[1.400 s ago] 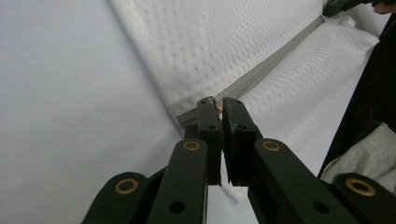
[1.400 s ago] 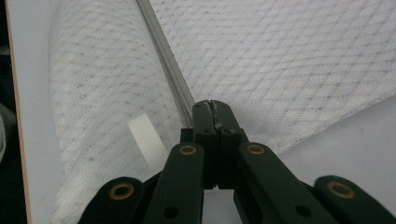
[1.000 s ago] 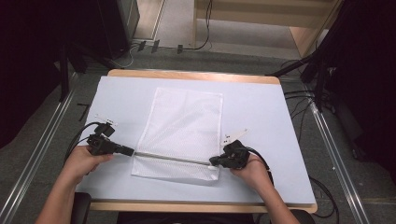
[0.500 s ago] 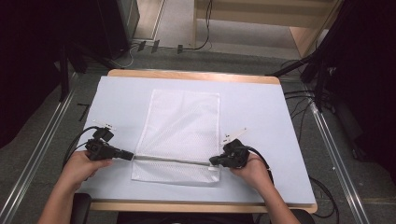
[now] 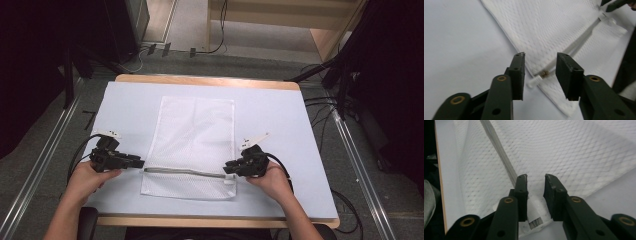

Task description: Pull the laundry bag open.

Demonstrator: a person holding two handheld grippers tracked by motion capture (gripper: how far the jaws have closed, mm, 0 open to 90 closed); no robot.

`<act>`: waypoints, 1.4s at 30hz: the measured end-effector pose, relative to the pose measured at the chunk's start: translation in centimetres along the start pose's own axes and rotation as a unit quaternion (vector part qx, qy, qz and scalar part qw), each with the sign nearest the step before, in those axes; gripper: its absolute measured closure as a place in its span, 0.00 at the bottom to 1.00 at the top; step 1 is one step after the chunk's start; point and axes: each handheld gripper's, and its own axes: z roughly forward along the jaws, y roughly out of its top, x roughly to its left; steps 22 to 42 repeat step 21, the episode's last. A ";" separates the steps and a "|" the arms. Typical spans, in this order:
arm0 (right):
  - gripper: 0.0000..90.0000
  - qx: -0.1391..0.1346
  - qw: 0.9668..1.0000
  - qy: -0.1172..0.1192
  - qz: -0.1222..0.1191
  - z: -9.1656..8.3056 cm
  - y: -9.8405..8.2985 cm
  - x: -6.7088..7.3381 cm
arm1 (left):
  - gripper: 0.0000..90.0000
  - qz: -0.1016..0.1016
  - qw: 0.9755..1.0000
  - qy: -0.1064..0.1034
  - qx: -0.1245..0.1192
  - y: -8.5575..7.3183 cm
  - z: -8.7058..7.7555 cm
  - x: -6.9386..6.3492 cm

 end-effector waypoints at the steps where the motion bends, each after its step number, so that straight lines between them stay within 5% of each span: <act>1: 0.77 -0.003 1.000 -0.005 0.004 -0.2 0.0 -0.1 | 0.63 0.005 1.000 0.010 -0.006 0.1 -0.1 -0.1; 5: 0.70 -0.015 1.000 -0.022 0.010 -0.8 -0.2 -0.8 | 0.57 0.027 0.999 0.032 -0.031 0.3 -0.2 -0.3; 13: 0.54 -0.036 0.997 -0.062 0.027 -2.0 -0.7 -2.2 | 0.45 0.015 0.997 0.066 -0.034 0.5 0.1 0.6; 20: 0.49 -0.040 0.995 -0.082 0.050 -2.4 -1.3 -3.2 | 0.41 -0.002 0.996 0.081 -0.034 0.5 0.1 1.4; 42: 0.49 -0.041 0.994 -0.084 0.054 -2.4 -1.3 -3.3 | 0.41 -0.003 0.996 0.079 -0.034 0.4 0.1 1.5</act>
